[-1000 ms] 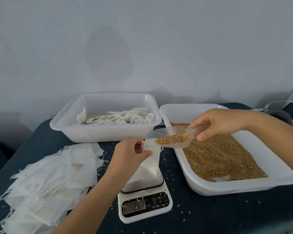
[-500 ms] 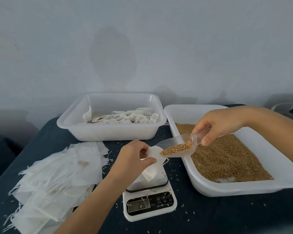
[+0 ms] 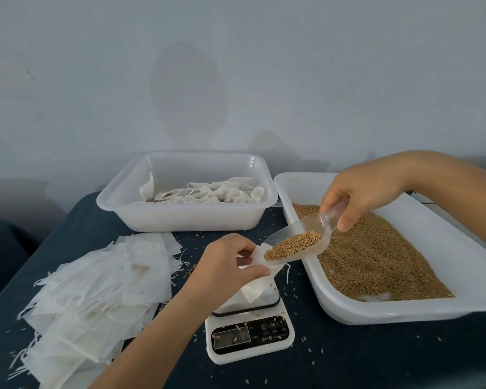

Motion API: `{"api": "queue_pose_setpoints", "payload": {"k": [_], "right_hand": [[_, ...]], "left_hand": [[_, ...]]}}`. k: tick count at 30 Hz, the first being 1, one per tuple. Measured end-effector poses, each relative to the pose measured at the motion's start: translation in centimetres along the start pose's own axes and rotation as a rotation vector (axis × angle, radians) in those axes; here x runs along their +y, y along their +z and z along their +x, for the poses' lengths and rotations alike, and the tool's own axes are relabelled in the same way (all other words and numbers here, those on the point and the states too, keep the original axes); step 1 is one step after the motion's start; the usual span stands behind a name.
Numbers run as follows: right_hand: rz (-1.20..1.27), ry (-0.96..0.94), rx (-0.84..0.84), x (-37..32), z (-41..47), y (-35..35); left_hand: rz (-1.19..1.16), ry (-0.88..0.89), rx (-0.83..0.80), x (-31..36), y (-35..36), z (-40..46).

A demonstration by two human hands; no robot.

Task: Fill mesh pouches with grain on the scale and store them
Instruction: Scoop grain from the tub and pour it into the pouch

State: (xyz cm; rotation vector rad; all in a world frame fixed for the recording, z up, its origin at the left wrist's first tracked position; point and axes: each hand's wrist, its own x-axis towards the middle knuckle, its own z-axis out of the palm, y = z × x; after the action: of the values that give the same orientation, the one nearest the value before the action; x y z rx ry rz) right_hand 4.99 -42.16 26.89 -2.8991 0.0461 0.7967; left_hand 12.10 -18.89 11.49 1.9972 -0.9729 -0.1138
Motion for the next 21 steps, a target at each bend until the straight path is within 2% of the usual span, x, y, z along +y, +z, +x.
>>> {"api": "queue_pose_setpoints", "payload": {"k": [5,10,21], "right_hand": [[-0.074,0.032,0.018,-0.7,-0.2,-0.4],[-0.109,0.046,0.019,-1.4,-0.5,-0.7],[-0.198,0.092,0.024,-2.7,-1.0,-1.5]], "left_hand": [[-0.084,-0.018,0.006,0.4,0.0,-0.2],[-0.018,-0.037,0.075,0.2,0.0,-0.1],[-0.066,-0.096,0.161,0.0,0.6,-0.2]]}}
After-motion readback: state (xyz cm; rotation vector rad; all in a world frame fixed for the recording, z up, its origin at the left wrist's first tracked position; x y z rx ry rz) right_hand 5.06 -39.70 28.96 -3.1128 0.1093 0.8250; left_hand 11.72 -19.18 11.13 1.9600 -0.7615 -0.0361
